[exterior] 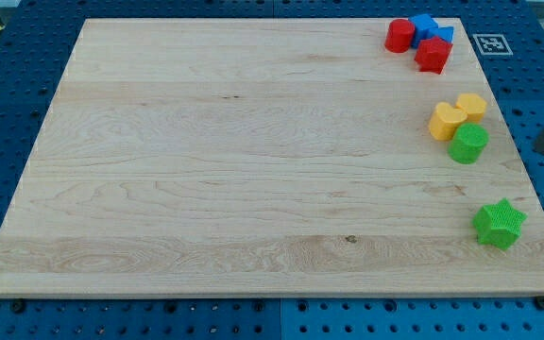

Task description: Separate the yellow blocks a bit

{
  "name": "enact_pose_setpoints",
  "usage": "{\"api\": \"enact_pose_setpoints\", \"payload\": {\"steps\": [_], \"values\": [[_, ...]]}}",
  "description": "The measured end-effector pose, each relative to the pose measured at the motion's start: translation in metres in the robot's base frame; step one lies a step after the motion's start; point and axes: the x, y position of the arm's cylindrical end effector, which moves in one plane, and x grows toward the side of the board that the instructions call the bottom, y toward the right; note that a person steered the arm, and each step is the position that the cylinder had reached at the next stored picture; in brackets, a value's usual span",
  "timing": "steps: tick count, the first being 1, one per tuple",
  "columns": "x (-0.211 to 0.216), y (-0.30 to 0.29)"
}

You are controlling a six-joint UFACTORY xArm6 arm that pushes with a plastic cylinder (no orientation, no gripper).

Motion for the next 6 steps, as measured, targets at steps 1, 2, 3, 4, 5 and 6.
{"api": "enact_pose_setpoints", "payload": {"steps": [1,2,3,4,5,6], "values": [[-0.043,-0.050],[-0.050,-0.083],[-0.047,-0.087],[-0.035,-0.087],[-0.033,-0.087],[-0.029,-0.087]]}}
